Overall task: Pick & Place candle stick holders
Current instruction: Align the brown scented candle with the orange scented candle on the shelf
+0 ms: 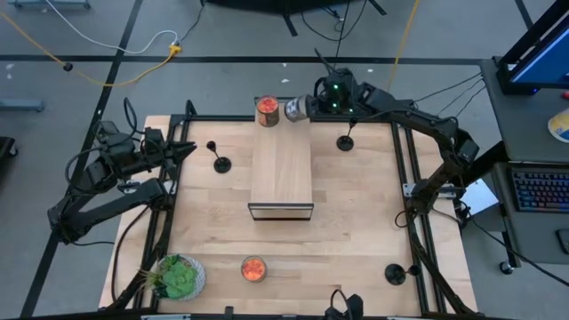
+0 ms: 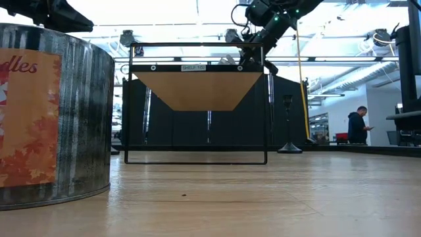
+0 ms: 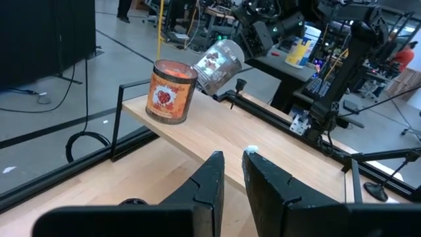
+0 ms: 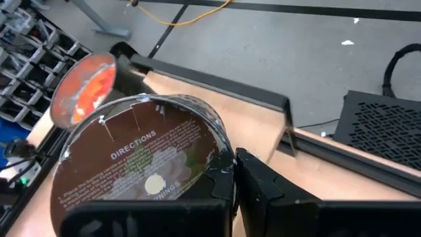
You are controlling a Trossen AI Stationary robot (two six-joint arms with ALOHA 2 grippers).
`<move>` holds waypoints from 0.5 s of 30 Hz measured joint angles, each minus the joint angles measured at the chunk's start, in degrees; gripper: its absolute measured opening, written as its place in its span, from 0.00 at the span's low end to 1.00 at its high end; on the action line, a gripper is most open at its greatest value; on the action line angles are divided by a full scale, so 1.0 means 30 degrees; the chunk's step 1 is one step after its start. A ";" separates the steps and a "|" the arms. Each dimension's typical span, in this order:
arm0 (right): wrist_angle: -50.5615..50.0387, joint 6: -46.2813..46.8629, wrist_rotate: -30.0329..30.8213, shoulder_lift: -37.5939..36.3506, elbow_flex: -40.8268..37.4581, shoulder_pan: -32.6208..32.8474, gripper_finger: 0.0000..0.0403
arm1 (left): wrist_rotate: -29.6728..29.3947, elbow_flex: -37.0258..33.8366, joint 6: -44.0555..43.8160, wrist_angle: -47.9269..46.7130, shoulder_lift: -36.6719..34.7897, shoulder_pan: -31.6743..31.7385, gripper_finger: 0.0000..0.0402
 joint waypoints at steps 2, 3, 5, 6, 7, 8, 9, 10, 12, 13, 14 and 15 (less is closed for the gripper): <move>0.0148 0.0079 0.0000 0.0000 -0.0076 0.0064 0.00 | -0.0007 0.0000 0.0002 0.0000 0.0000 0.0007 0.16; 0.0135 0.0086 -0.0025 0.0000 -0.0109 0.0064 0.00 | -0.0007 0.0000 -0.0003 0.0000 0.0000 0.0007 0.16; 0.0112 0.0086 -0.0027 0.0000 -0.0133 0.0064 0.00 | -0.0007 0.0000 0.0012 -0.0007 0.0000 0.0000 0.16; 0.0119 0.0093 -0.0015 0.0000 -0.0133 0.0061 0.00 | -0.0004 0.0000 0.0012 -0.0007 0.0000 0.0000 0.16; 0.0117 0.0143 -0.0003 0.0000 -0.0133 0.0057 0.00 | -0.0007 0.0000 0.0004 -0.0001 0.0000 0.0004 0.16; 0.0128 0.0159 0.0007 0.0000 -0.0133 0.0050 0.00 | -0.0007 0.0000 -0.0003 -0.0001 0.0000 0.0001 0.16; 0.0133 0.0160 0.0015 0.0000 -0.0133 0.0049 0.00 | -0.0007 0.0000 -0.0003 -0.0007 0.0000 0.0007 0.16; 0.0126 0.0166 0.0013 0.0000 -0.0133 0.0050 0.00 | -0.0007 0.0000 0.0004 -0.0007 0.0000 0.0000 0.16; 0.0105 0.0166 -0.0044 0.0000 -0.0133 0.0057 0.00 | -0.0007 0.0000 -0.0010 0.0000 0.0000 0.0007 0.16; 0.0091 0.0166 -0.0050 0.0000 -0.0133 0.0057 0.00 | -0.0005 0.0000 -0.0010 -0.0002 0.0000 0.0005 0.16; 0.0073 0.0214 -0.0091 0.0000 -0.0133 0.0062 0.00 | 0.0000 0.0000 -0.0010 -0.0003 0.0000 0.0000 0.16; 0.0050 0.0292 -0.0242 0.0000 -0.0133 0.0064 0.00 | 0.0000 0.0000 -0.0010 -0.0004 0.0000 0.0001 0.16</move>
